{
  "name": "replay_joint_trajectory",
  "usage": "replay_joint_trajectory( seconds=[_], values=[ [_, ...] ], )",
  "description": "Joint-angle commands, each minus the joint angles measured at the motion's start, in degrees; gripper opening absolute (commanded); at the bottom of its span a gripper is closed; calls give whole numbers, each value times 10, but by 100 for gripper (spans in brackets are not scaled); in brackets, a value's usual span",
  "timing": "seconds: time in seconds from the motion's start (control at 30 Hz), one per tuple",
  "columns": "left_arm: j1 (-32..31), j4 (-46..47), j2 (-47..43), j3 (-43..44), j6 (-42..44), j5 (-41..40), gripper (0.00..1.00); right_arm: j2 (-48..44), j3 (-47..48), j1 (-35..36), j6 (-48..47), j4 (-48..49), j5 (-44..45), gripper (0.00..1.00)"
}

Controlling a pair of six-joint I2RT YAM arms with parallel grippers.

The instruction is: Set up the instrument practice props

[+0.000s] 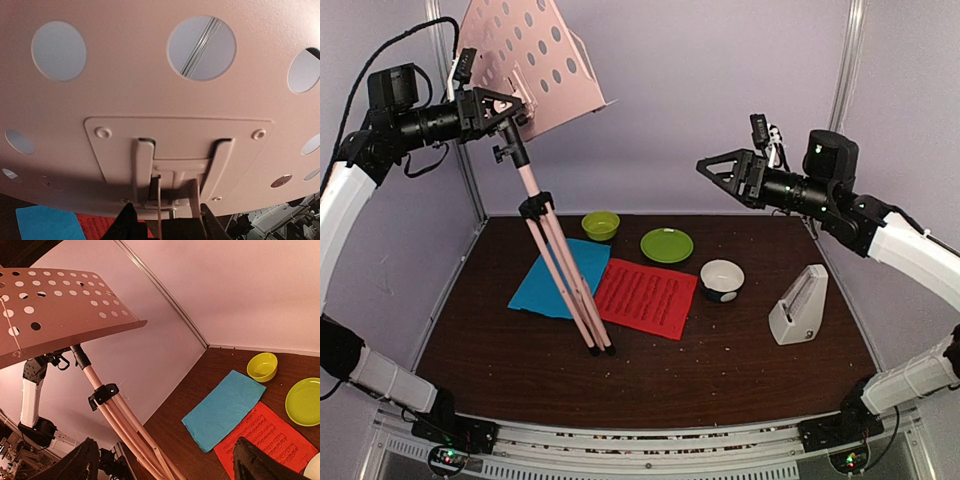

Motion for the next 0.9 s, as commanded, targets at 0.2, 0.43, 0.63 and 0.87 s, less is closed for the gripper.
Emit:
replay_joint_trajectory(
  seconds=[0.2,0.43,0.63,0.87],
  values=[
    [-35,285,-20,49,-82,74,0,80,-57,88,173,294,-37,83],
    [-80,280,-14,44,-74,33,0,165,-27,133,267,446,-26,78],
    [-111,270,-7,41,-66,20,0,187,23,161,240,422,-10,77],
    [-123,278,-16,25,-52,59,0,110,-17,121,243,342,-39,76]
  ],
)
